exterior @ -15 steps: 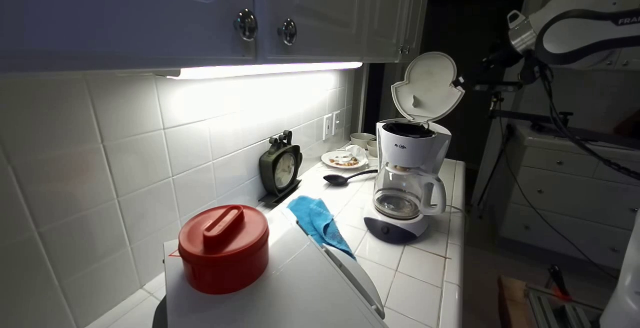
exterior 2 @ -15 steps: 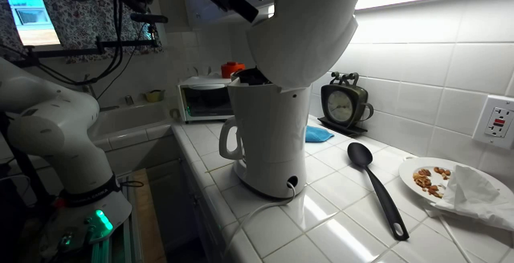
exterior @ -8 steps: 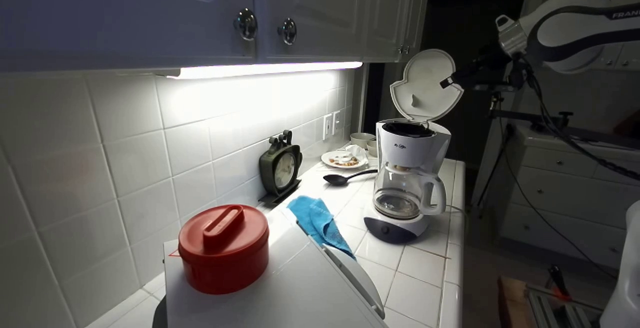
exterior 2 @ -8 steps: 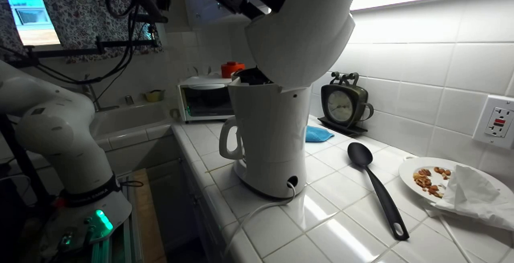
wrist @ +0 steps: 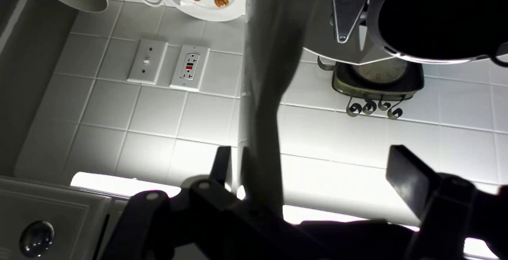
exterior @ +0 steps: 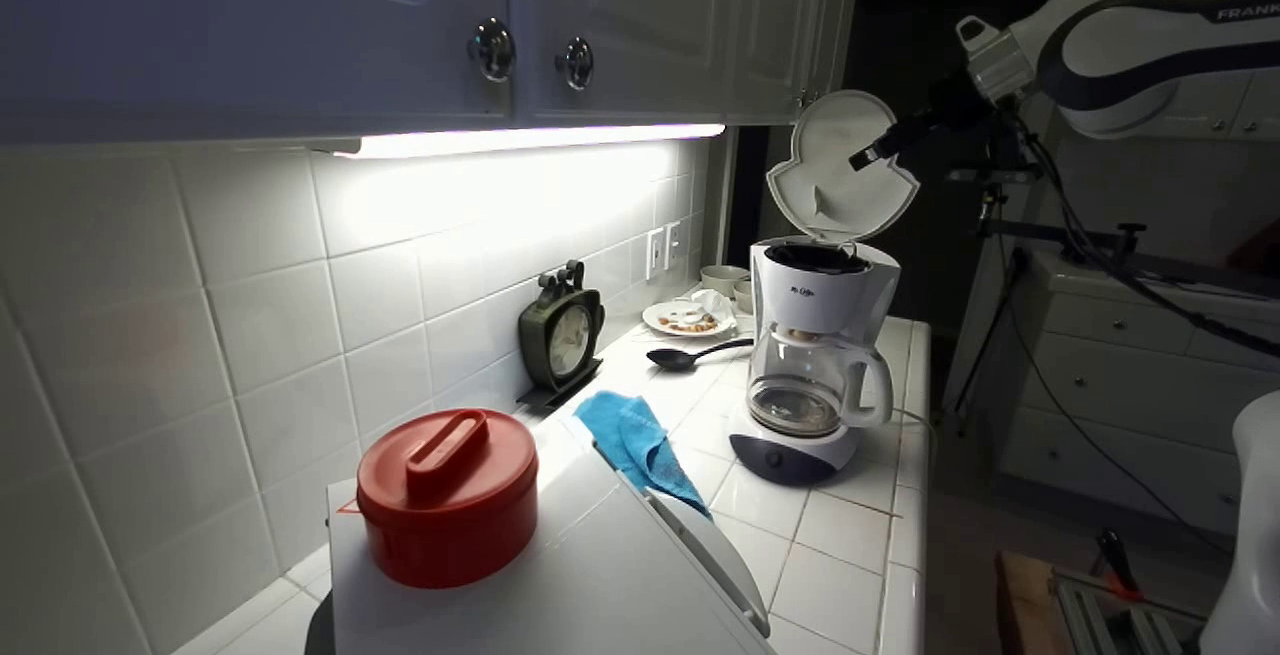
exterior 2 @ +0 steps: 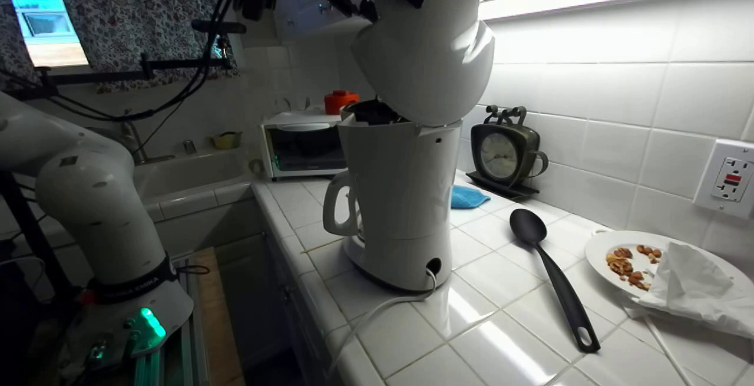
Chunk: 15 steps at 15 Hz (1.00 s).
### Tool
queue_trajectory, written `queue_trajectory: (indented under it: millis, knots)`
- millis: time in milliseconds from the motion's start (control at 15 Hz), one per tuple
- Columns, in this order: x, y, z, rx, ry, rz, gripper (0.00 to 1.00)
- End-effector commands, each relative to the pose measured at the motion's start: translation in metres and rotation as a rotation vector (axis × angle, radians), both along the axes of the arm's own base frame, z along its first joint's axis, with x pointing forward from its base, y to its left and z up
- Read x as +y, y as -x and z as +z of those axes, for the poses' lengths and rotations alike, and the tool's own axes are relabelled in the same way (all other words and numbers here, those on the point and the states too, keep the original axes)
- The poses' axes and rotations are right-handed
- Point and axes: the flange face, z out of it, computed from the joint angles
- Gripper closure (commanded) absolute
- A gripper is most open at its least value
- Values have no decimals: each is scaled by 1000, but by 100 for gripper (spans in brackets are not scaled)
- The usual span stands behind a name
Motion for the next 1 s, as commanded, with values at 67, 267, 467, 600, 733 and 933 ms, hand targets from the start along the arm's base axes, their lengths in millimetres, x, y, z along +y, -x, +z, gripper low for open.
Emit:
queue_trajectory:
  millis: [67, 267, 467, 600, 733, 933]
  knots:
    - [7, -9, 4, 15, -22, 95, 0]
    - [15, -16, 2, 72, -49, 151, 0]
    - [23, -19, 1, 132, -98, 191, 0]
    - [30, -22, -1, 184, -126, 214, 0]
    - [34, -24, -4, 227, -141, 224, 0]
    - [41, -29, -7, 282, -151, 255, 0]
